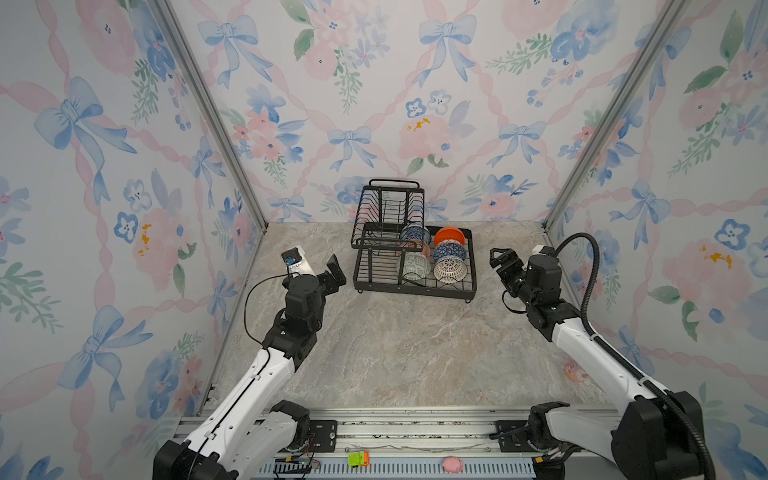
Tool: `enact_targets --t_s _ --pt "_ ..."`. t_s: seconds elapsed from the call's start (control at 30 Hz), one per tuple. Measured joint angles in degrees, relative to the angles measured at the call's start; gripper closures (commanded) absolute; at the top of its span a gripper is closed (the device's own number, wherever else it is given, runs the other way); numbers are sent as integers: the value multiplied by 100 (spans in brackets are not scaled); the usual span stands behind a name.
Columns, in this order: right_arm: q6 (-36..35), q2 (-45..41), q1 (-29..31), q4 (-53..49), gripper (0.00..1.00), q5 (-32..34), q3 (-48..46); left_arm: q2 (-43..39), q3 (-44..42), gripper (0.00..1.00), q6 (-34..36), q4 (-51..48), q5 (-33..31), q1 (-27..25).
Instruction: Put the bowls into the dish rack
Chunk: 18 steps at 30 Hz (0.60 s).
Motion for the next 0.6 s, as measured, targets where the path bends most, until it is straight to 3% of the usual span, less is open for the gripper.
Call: enact_targets --t_s 0.37,0.6 --pt "-756 -520 -776 -1058 3 369 -17 -50 -1019 2 501 507 -837 498" --pt "-1064 -520 -835 -1246 3 1034 -278 1311 -1464 2 1360 1637 -1563 586"
